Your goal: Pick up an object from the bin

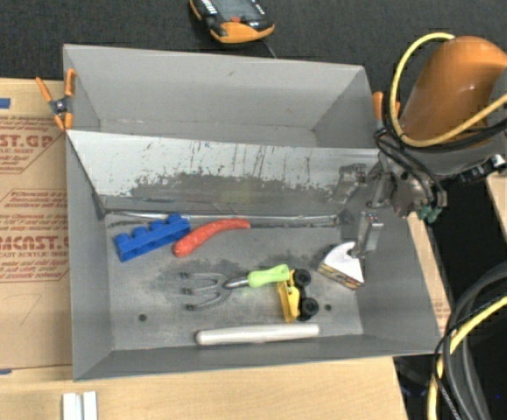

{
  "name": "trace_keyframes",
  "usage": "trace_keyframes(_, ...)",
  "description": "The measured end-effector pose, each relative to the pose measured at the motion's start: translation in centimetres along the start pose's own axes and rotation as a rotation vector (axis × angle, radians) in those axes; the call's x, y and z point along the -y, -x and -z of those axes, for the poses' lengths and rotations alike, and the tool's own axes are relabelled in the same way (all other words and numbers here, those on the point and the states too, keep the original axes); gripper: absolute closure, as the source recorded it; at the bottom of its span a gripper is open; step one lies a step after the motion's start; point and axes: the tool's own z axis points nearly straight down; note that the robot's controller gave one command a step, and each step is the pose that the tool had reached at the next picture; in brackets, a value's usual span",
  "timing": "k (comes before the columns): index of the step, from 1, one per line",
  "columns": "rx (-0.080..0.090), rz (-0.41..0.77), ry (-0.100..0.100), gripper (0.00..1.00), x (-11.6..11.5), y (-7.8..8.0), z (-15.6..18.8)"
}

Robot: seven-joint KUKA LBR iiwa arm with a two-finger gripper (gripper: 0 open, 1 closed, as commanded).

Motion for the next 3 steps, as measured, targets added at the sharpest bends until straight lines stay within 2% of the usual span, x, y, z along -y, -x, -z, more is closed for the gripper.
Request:
trace_keyframes(1,0.008,0.002,-0.001,0.0,-0.1,0.2,0.5)
trace_keyframes(2,0.007,0.063,-0.001,0.0,-8.8,-3.2,-14.1)
trace_keyframes(3,0.025,0.297,-0.007,0.0,-12.3,-4.0,-6.6)
